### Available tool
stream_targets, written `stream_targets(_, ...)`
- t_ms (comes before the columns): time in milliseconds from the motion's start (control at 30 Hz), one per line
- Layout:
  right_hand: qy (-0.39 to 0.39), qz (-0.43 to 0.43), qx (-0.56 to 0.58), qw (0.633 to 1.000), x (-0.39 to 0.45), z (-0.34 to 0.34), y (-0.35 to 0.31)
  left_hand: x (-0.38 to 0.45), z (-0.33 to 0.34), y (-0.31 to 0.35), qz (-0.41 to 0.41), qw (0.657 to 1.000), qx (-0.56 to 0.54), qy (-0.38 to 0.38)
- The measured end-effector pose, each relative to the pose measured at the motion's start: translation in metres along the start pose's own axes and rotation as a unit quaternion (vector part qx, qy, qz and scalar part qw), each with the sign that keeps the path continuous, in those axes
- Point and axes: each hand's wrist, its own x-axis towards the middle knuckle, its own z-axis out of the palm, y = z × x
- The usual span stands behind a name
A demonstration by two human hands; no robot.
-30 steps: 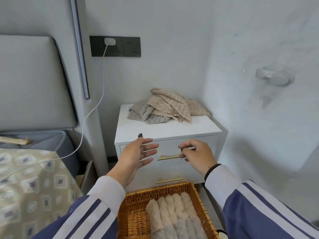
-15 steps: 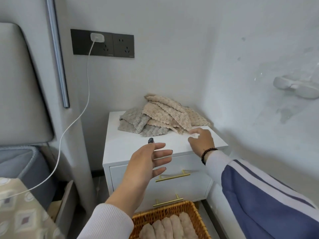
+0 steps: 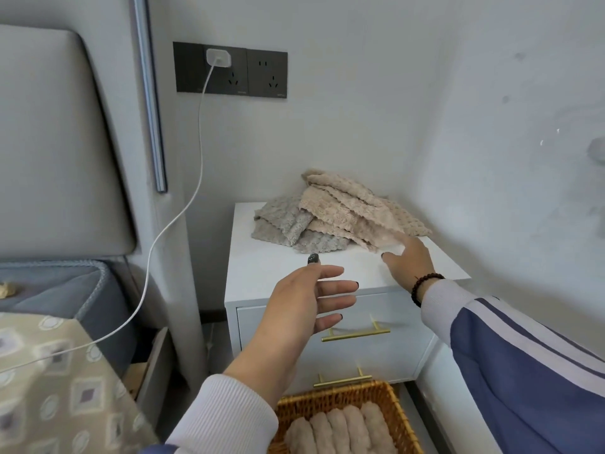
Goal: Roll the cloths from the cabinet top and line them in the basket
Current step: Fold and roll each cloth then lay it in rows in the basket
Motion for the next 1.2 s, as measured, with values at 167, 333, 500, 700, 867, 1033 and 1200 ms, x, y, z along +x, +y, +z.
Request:
stream_targets(167, 0.029, -0.094, 0.111, 0.989, -0.056, -0.018, -0.026, -0.007, -0.002, 0.002, -0.004, 1.0, -0.012, 0.012)
stream_targets(333, -0.02, -0.124, 0.158, 0.979, -0.121, -0.039, -0.054, -0.008, -0.008, -0.004, -0.043, 0.998, -0.031, 0.041)
stream_targets(500, -0.114, -0.138, 0.194, 0.965, -0.178, -0.059, -0.065, -0.011, -0.008, -0.008, -0.112, 0.988, -0.102, 0.02)
stream_targets(700, -0.248, -0.124, 0.175, 0.945, -0.227, -0.054, -0.054, -0.011, -0.001, -0.011, -0.128, 0.965, -0.222, -0.053)
stream_targets(867, -0.25, -0.091, 0.139, 0.954, -0.22, -0.06, -0.052, -0.006, 0.004, -0.018, -0.074, 0.979, -0.171, 0.085)
stream_targets(1033, -0.121, -0.004, 0.196, 0.973, -0.171, -0.061, -0.036, -0.015, 0.007, -0.014, -0.003, 0.993, -0.084, 0.078)
stream_targets(1200, -0.209, 0.168, 0.4, 0.877, -0.139, -0.059, -0.031, -0.017, 0.011, -0.021, -0.003, 1.0, -0.003, -0.02)
